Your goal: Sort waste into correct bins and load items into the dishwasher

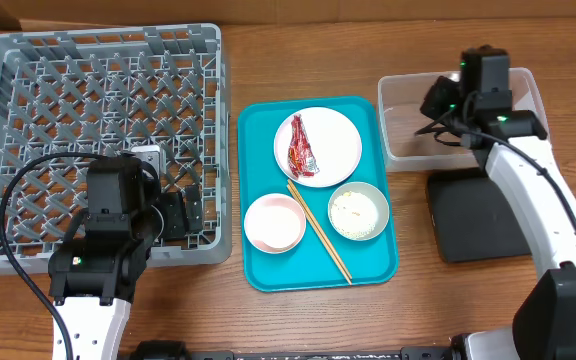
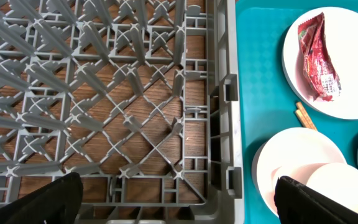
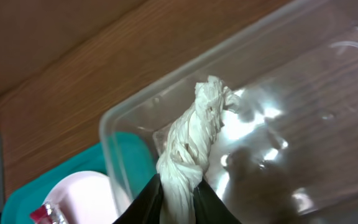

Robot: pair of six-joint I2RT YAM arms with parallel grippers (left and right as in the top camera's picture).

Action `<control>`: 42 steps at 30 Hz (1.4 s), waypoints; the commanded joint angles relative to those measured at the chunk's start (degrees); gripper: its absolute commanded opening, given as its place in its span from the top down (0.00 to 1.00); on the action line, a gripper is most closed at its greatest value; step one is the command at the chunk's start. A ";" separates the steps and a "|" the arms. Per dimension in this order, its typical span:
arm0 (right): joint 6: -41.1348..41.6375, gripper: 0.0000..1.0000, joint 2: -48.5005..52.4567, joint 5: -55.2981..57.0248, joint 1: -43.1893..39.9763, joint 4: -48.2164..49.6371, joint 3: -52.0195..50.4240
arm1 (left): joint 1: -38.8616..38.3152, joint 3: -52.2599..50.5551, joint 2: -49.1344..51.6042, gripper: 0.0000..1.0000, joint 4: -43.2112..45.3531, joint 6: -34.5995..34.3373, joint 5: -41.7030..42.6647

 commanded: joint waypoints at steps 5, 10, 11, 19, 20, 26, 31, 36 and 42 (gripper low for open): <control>-0.39 0.68 2.69 0.33 -0.85 -1.38 1.11 | -0.35 1.60 0.20 0.00 -0.09 -0.59 0.68; -0.37 0.34 3.98 0.28 -0.85 -1.36 1.11 | -0.35 1.60 0.20 0.00 -0.13 -0.59 0.70; -0.37 0.32 3.98 0.26 -0.85 -1.29 1.11 | -0.35 1.60 0.20 0.00 -0.13 -0.59 0.70; -12.50 0.32 3.15 -22.01 2.38 3.96 1.25 | -0.35 1.60 0.20 0.00 -0.09 -0.59 0.70; -14.19 0.32 3.15 -22.47 3.76 4.20 1.25 | -0.35 1.60 0.20 0.00 -0.09 -0.59 0.68; -22.51 0.28 4.48 -19.28 11.96 4.24 1.22 | -0.35 1.60 0.20 0.00 -0.09 -0.59 0.68; -22.49 0.26 9.70 -15.26 19.47 4.33 1.18 | -0.35 1.60 0.20 0.00 -0.13 -0.59 0.70; -22.49 0.26 14.01 -12.90 22.64 4.81 1.18 | -0.35 1.60 0.20 0.00 -0.13 -0.59 0.70; -22.47 0.26 18.78 -10.08 25.31 7.34 1.18 | -0.35 1.60 0.20 0.00 -0.13 -0.59 0.70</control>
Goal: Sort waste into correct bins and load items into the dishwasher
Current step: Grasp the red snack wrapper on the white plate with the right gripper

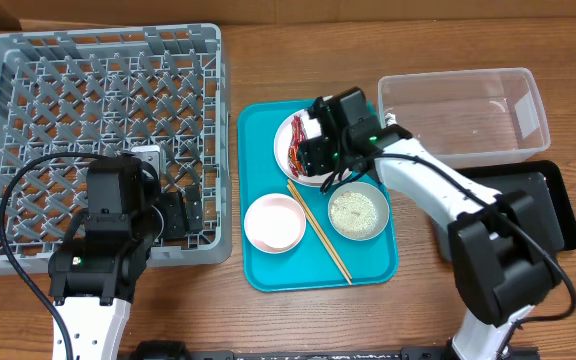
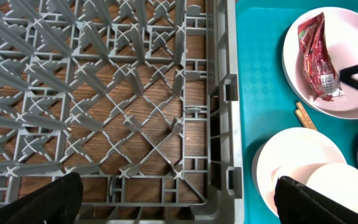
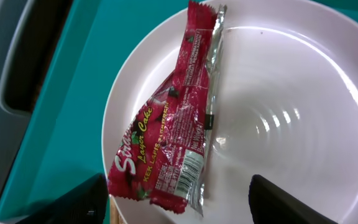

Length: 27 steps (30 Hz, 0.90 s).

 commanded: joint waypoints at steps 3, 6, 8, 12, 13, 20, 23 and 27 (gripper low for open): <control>-0.55 0.27 3.89 3.85 1.73 1.55 1.16 | -0.35 1.57 0.20 0.00 -0.13 -0.59 0.70; -0.55 0.34 5.92 5.25 2.56 1.90 1.16 | -0.35 1.57 0.20 0.00 -0.13 -0.59 0.70; -0.52 0.42 6.69 5.99 2.82 1.86 1.16 | -0.35 1.55 0.20 0.00 -0.13 -0.59 0.70; -0.33 0.67 6.75 6.88 2.93 2.32 1.18 | -0.35 1.55 0.20 0.00 -0.13 -0.57 0.70; -0.33 0.72 6.75 6.91 2.93 2.43 1.22 | -0.35 1.55 0.20 0.00 -0.11 -0.59 0.68; 2.45 0.96 2.99 7.32 0.70 0.61 2.84 | -0.35 1.55 0.20 0.00 -0.11 -0.59 0.70; 2.45 0.96 -1.57 7.34 -2.03 -1.62 5.81 | -0.35 1.55 0.20 0.00 -0.11 -0.57 0.70; 2.45 0.96 -5.92 7.34 -5.66 -3.67 8.92 | -0.35 1.55 0.20 0.00 -0.11 -0.59 0.68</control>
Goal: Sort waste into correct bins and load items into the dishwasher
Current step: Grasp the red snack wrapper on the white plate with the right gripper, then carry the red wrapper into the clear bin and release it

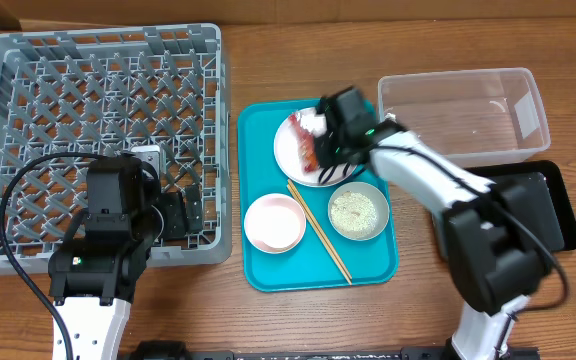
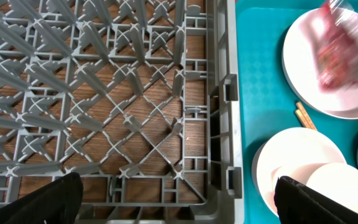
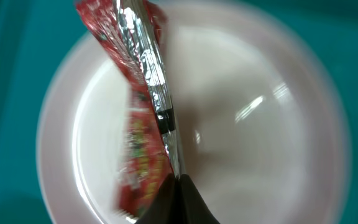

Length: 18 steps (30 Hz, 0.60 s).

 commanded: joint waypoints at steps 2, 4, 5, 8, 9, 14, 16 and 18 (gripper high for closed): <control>0.63 0.96 -9.64 0.74 -6.03 -1.18 5.90 | -0.35 1.55 0.20 0.00 -0.11 -0.59 0.68; 0.63 0.96 -10.80 0.74 -8.35 -1.64 5.95 | -0.35 1.55 0.20 0.00 -0.11 -0.59 0.70; 0.63 0.96 -11.10 0.76 -9.64 -2.19 5.95 | -0.35 1.55 0.20 0.00 -0.11 -0.59 0.70; 2.73 0.96 -11.15 3.85 -13.70 -5.70 5.92 | -0.35 1.55 0.20 0.00 -0.09 -0.59 0.68; 3.74 0.96 -11.08 5.31 -14.84 -7.04 5.92 | -0.35 1.55 0.20 0.00 -0.09 -0.59 0.70; 7.17 0.96 -10.62 10.10 -20.37 -13.44 5.75 | -0.35 1.55 0.20 0.00 0.07 -0.59 0.68; 8.22 0.92 -10.32 10.08 -21.79 -15.17 5.11 | -0.35 1.55 0.20 0.00 0.26 -0.59 0.70; 8.22 0.89 -10.08 10.05 -22.38 -16.44 4.35 | -0.35 1.55 0.20 0.00 0.37 -0.59 0.70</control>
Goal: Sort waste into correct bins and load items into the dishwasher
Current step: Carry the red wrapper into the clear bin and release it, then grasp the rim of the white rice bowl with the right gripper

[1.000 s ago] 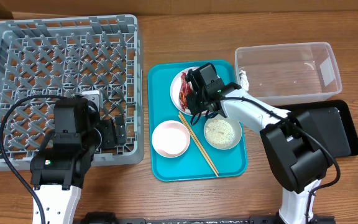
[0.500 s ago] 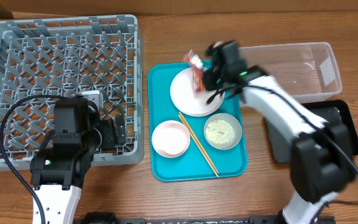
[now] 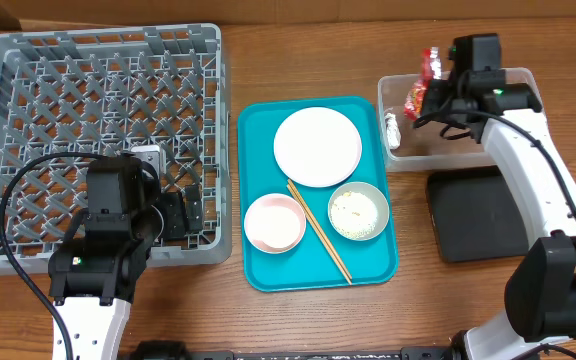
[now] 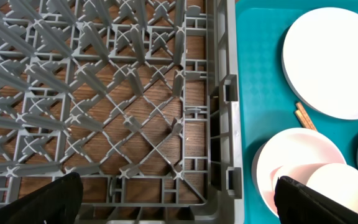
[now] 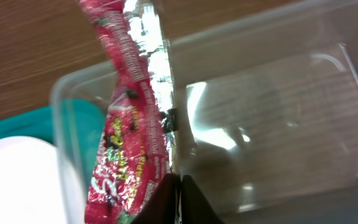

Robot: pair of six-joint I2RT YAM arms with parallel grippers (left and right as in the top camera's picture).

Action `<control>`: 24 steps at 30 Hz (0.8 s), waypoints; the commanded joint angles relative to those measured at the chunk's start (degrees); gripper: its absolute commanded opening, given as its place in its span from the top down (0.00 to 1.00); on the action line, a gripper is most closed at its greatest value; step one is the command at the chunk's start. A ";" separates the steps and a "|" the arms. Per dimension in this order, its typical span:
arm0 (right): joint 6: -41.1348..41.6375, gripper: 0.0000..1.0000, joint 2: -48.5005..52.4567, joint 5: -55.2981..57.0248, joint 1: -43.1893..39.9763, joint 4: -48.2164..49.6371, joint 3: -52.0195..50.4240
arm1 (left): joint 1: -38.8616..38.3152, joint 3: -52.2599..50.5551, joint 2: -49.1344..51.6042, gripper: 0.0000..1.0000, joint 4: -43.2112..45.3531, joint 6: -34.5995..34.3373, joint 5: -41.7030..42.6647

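Note:
My right gripper [image 3: 436, 97] is shut on a red snack wrapper [image 3: 427, 72] and holds it over the left end of the clear plastic bin [image 3: 516, 74]. In the right wrist view the wrapper [image 5: 131, 130] hangs from the closed fingertips of the right gripper [image 5: 178, 186] above the bin [image 5: 278, 93]. A crumpled white tissue [image 3: 392, 128] lies inside the bin. The white plate [image 3: 317, 146] is bare. My left gripper [image 3: 182, 214] stands open over the grey dish rack [image 3: 28, 60]; the left wrist view shows the gripper [image 4: 179, 205] at the rack's corner [image 4: 222, 124].
The teal tray [image 3: 258, 262] holds the plate, a pink bowl [image 3: 273, 222], a green bowl of rice [image 3: 358, 211] and chopsticks [image 3: 320, 234]. A black bin [image 3: 478, 215] sits in front of the clear one.
My right gripper, shut on the wrapper over the plate, is now over the clear bin with the wrapper still in it. The plate is bare. The left arm has not moved.
My right gripper first held a crumpled tissue over the clear bin. Then it was open beside the wrapper on the plate. Then it was shut on the wrapper there. Now it holds the wrapper over the bin, where the tissue lies.

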 commanded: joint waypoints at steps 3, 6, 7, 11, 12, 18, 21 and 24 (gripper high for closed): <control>1.86 0.48 0.92 -0.66 -0.50 -2.93 -1.73 | -0.35 1.53 0.20 0.00 0.28 -0.59 0.70; 1.68 0.38 0.68 -2.23 -0.39 -4.11 -1.22 | -0.35 1.53 0.20 0.00 0.28 -0.59 0.70; 1.64 0.38 0.20 -3.15 -0.39 -5.86 -0.09 | -0.35 1.53 0.20 0.00 0.28 -0.59 0.70; 1.42 0.37 -2.89 -10.67 0.13 -8.70 2.93 | -0.35 1.53 0.20 0.00 0.31 -0.57 0.68; 0.22 0.37 -3.87 -13.49 0.83 -8.98 3.02 | -0.35 1.53 0.20 0.00 0.31 -0.59 0.68; -1.03 0.33 -5.20 -16.09 8.39 -14.21 2.05 | -0.35 1.53 0.20 0.00 0.31 -0.59 0.68; -1.18 0.33 -4.76 -15.19 13.22 -16.46 0.44 | -0.35 1.53 0.20 0.00 0.26 -0.59 0.68; -1.16 0.33 -4.33 -12.87 17.59 -17.55 -1.77 | -0.35 1.53 0.20 0.00 0.28 -0.59 0.68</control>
